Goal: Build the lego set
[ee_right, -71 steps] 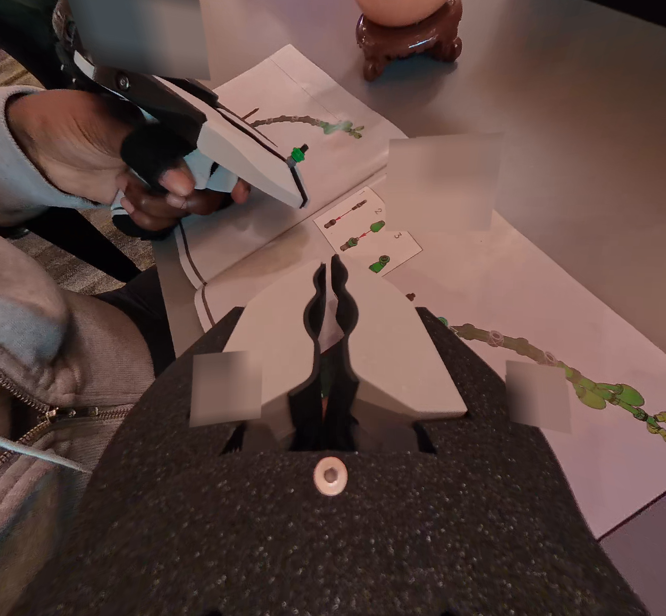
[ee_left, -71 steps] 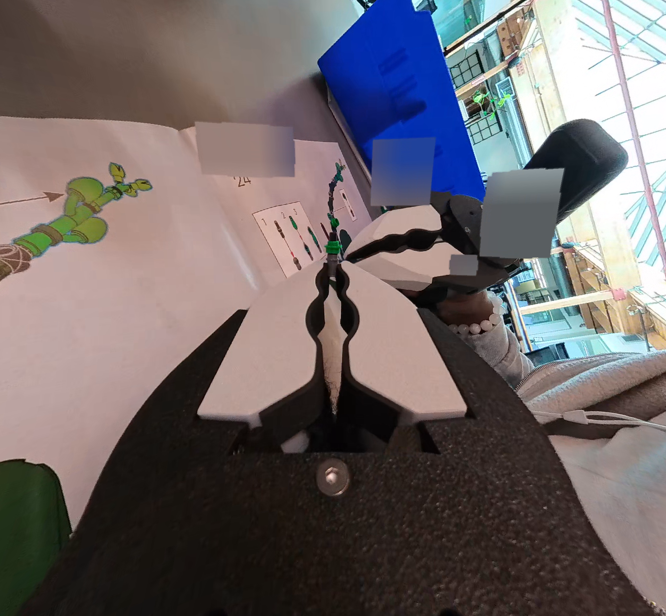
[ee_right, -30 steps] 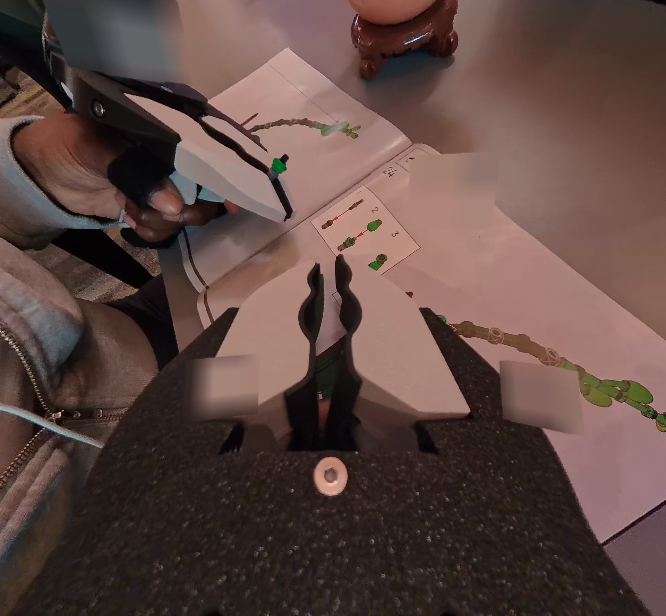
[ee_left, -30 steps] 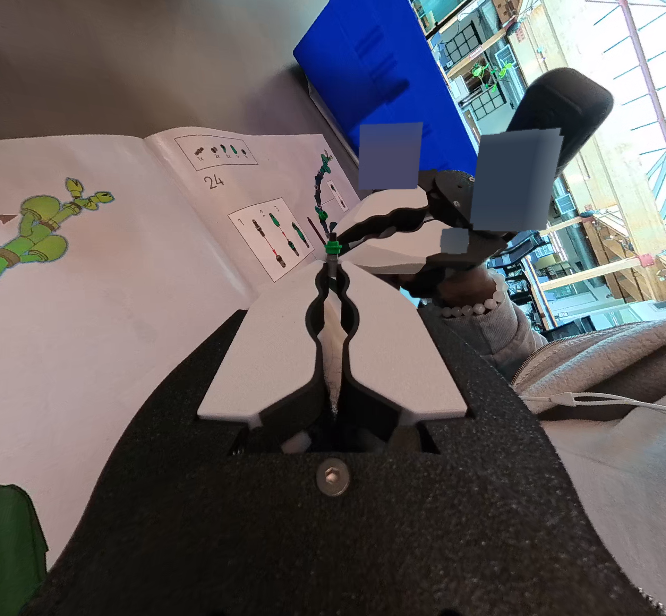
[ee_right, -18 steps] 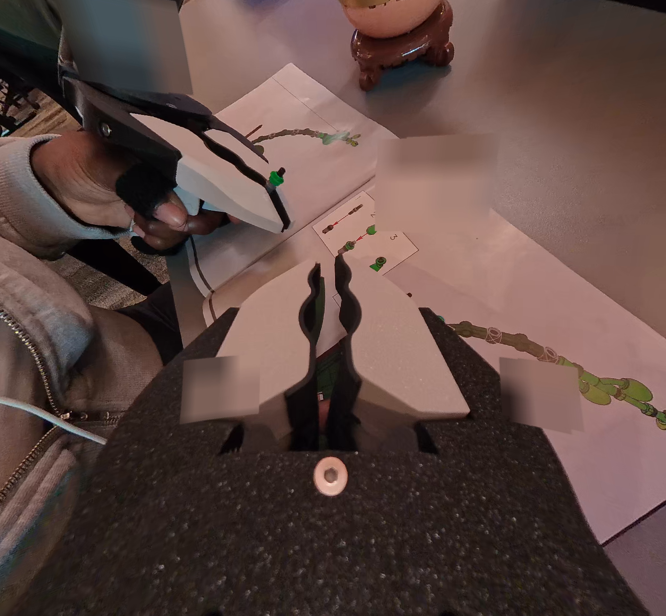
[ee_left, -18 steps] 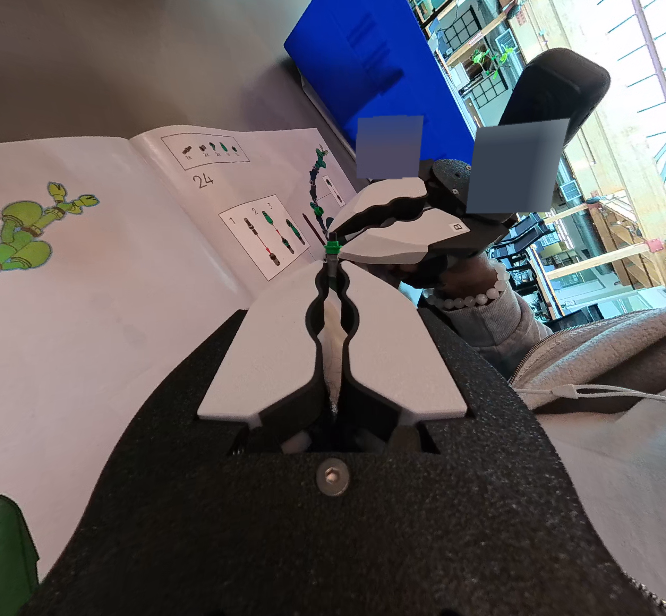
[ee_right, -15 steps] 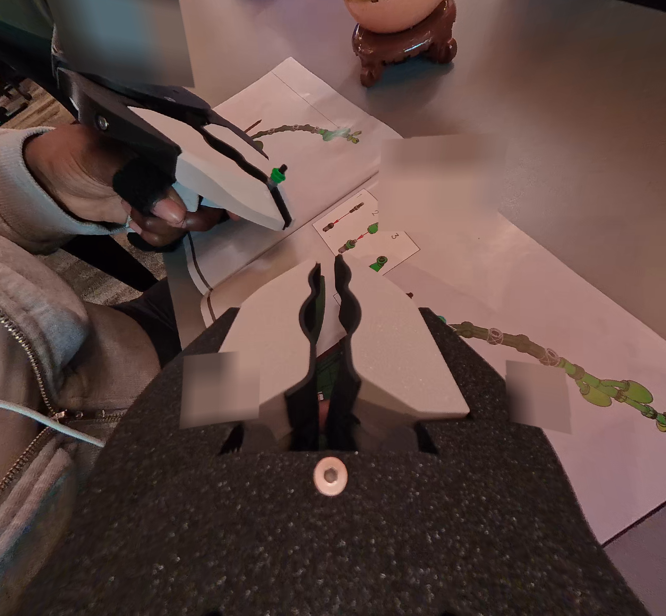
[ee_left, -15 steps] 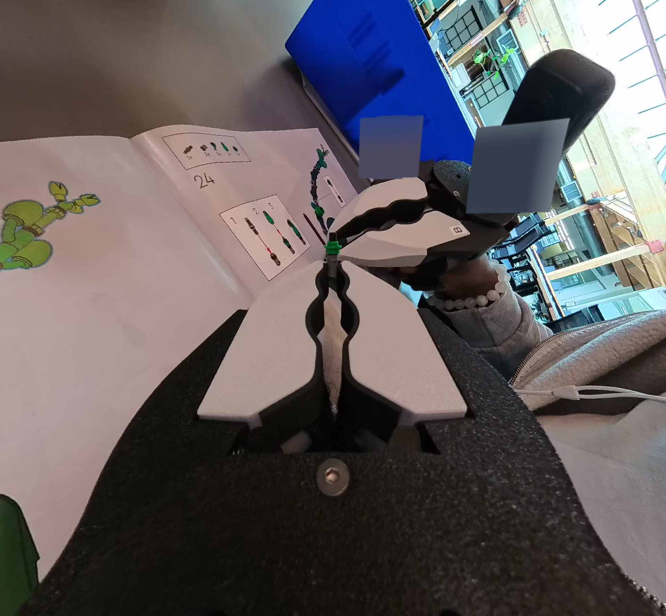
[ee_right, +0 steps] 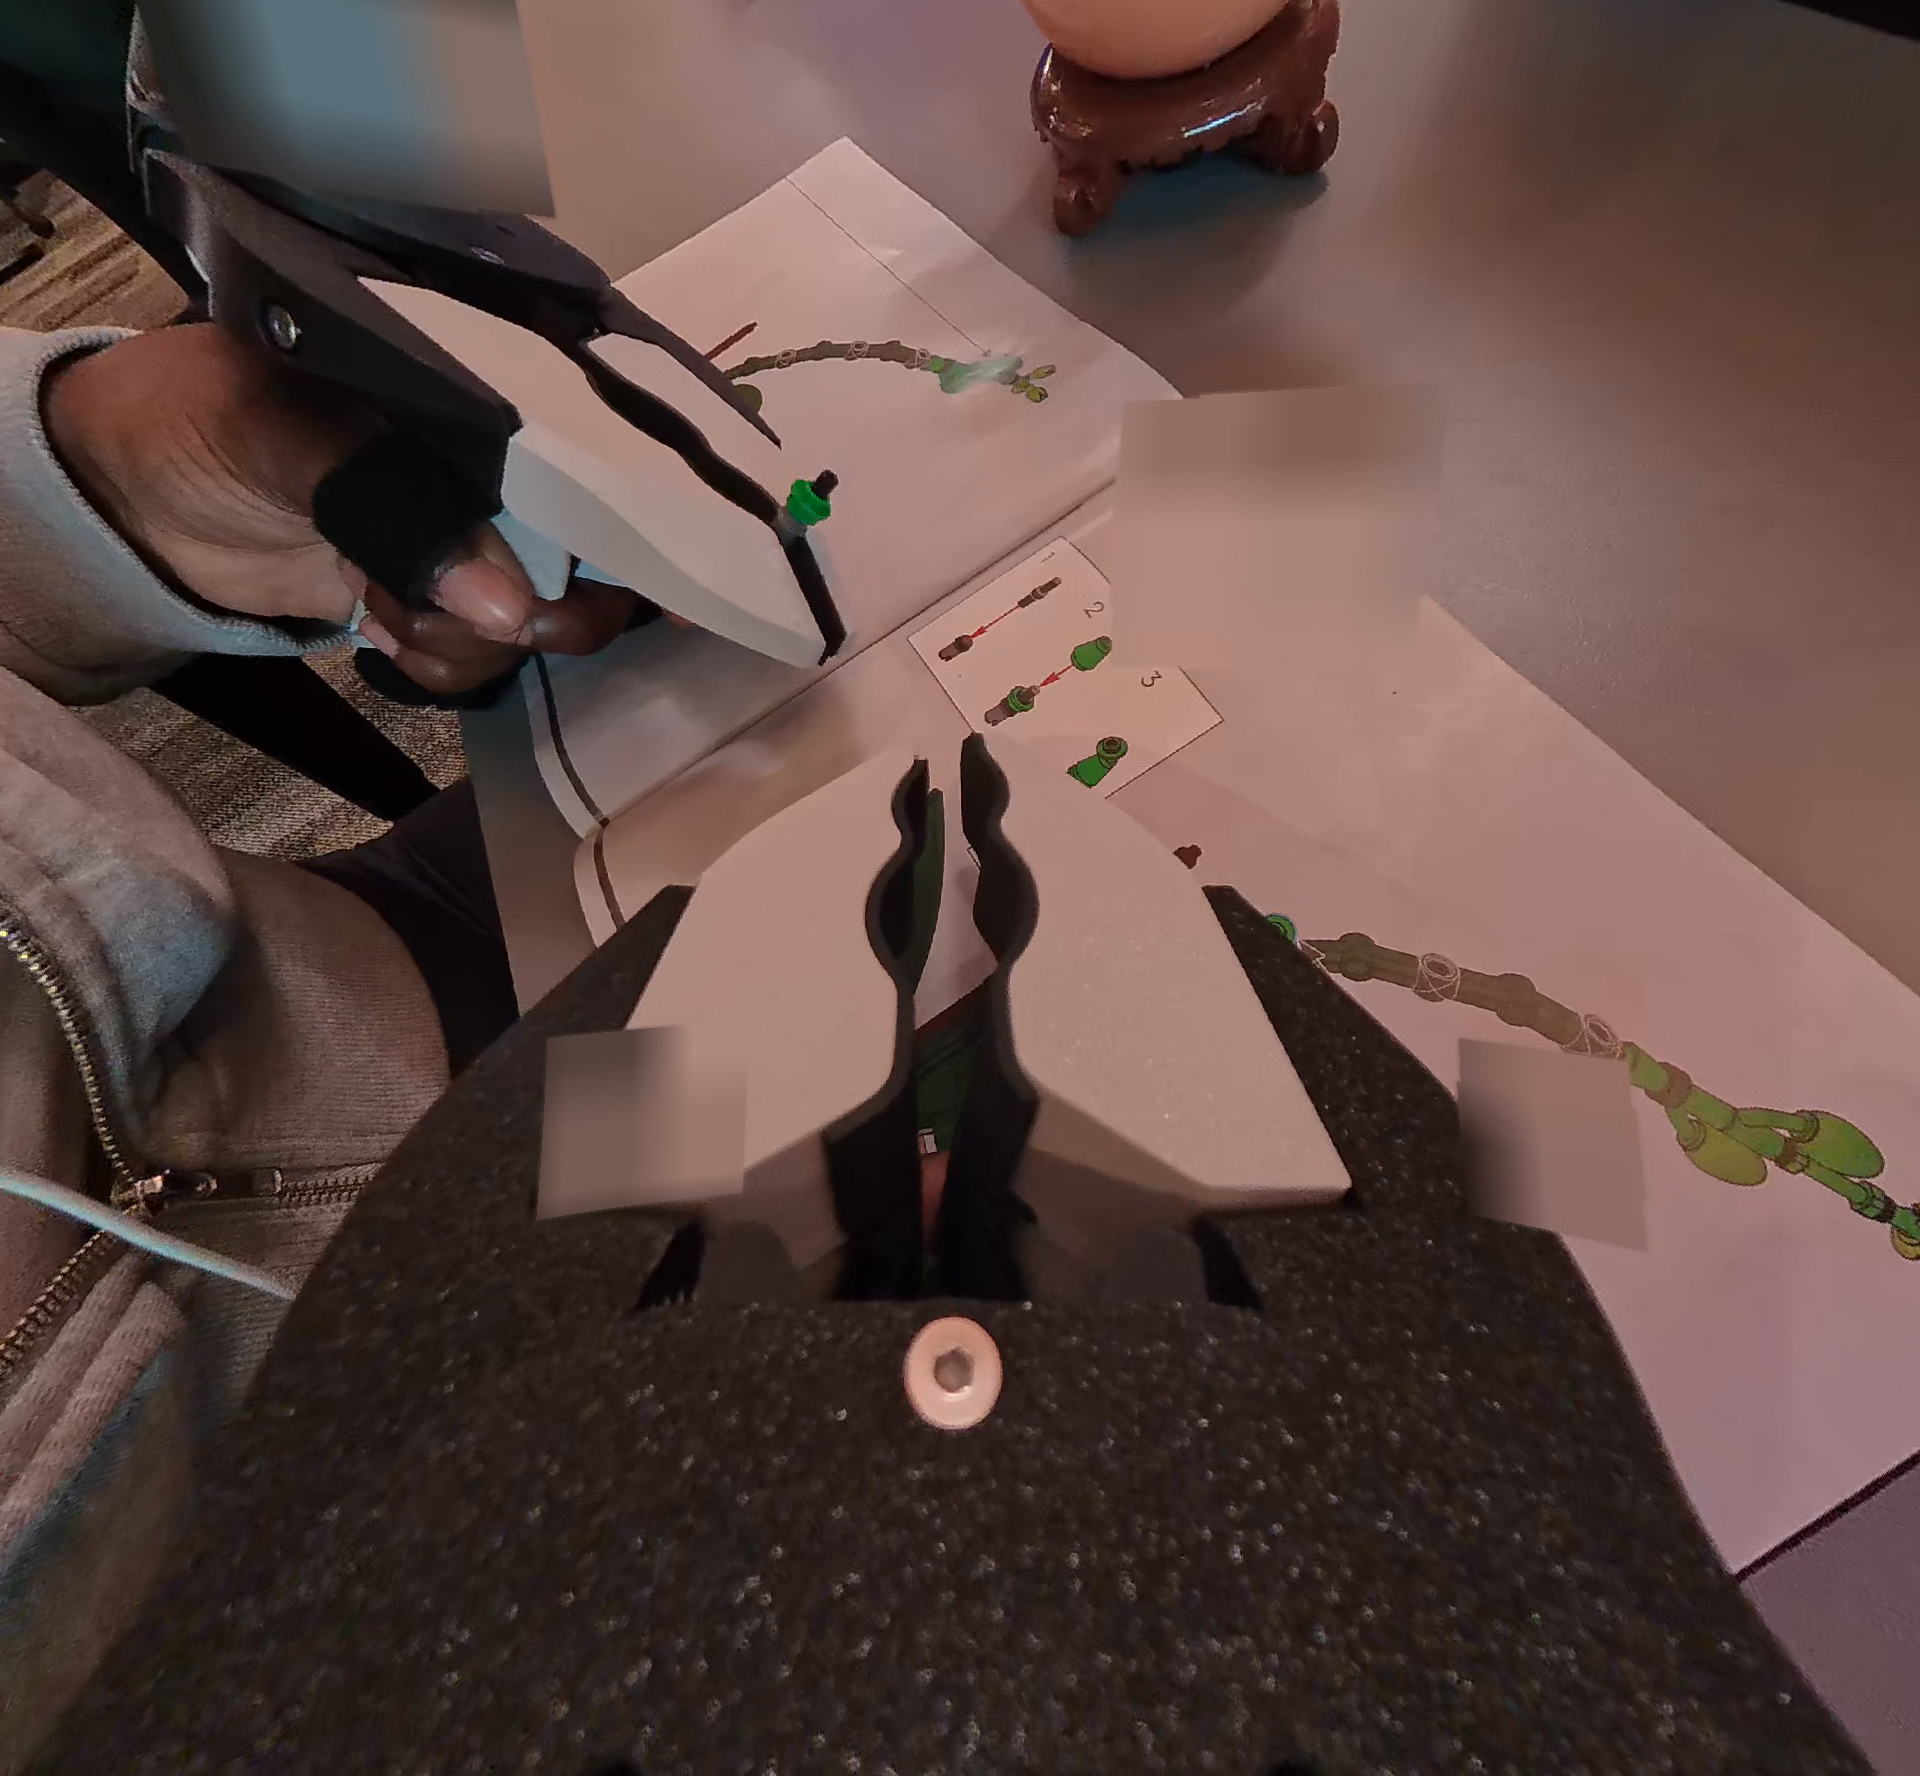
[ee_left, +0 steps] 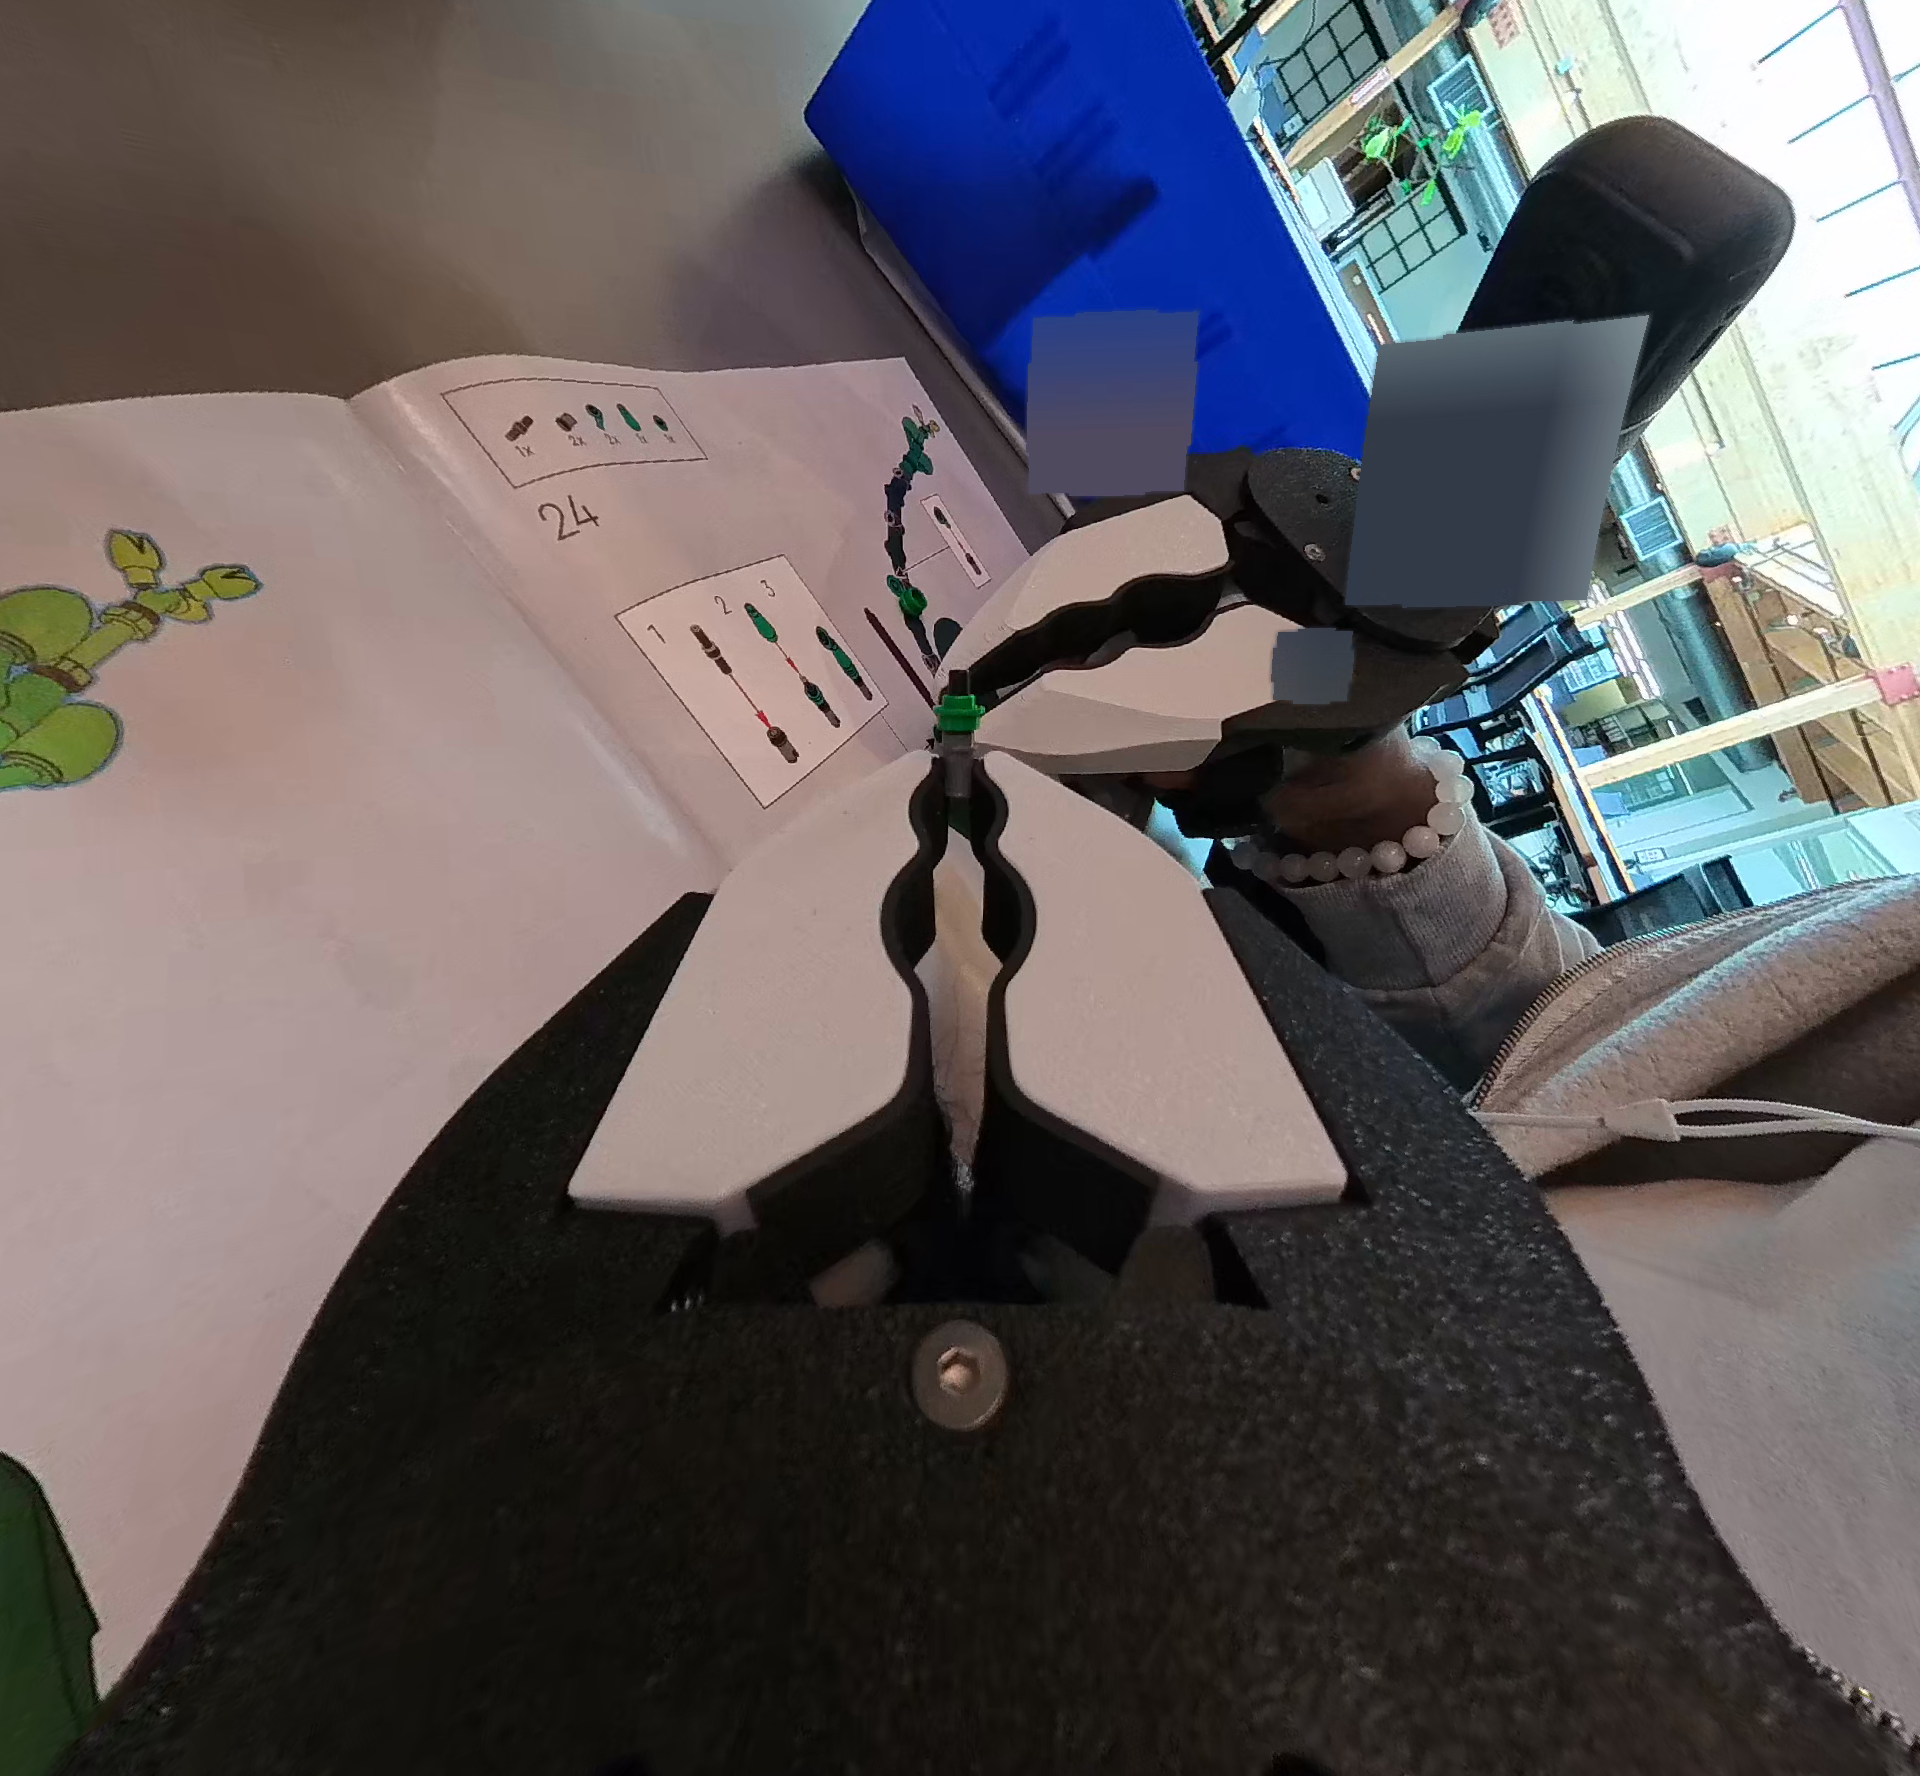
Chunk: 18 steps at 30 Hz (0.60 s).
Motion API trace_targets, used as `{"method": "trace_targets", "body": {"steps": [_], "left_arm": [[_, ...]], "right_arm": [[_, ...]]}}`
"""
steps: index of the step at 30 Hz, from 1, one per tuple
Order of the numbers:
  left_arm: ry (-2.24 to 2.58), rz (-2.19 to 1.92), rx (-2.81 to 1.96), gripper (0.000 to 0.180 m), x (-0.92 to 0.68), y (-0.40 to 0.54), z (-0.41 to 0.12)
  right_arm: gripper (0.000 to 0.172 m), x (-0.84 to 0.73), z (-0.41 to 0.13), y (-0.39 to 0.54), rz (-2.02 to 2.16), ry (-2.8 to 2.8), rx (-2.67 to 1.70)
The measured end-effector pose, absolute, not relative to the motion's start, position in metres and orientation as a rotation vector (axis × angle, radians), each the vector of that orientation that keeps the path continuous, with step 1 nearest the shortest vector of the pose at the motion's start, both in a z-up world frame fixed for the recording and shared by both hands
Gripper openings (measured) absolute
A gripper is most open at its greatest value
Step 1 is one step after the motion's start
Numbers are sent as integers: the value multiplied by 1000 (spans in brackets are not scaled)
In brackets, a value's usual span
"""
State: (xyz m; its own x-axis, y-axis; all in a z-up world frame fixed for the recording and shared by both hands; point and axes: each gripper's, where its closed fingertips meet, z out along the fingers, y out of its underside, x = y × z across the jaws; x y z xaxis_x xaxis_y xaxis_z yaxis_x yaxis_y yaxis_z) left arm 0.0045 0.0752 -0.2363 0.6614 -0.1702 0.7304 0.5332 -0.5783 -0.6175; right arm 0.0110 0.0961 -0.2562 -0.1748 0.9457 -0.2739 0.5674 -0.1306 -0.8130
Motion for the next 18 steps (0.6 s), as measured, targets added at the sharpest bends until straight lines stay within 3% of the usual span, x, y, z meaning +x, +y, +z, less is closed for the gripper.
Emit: {"method": "trace_targets", "body": {"steps": [18], "left_arm": [[-260, -984, -1953, 3, 6, 75, -234]], "right_arm": [[10, 21, -258, 88, 1162, -1863, -1673]]}}
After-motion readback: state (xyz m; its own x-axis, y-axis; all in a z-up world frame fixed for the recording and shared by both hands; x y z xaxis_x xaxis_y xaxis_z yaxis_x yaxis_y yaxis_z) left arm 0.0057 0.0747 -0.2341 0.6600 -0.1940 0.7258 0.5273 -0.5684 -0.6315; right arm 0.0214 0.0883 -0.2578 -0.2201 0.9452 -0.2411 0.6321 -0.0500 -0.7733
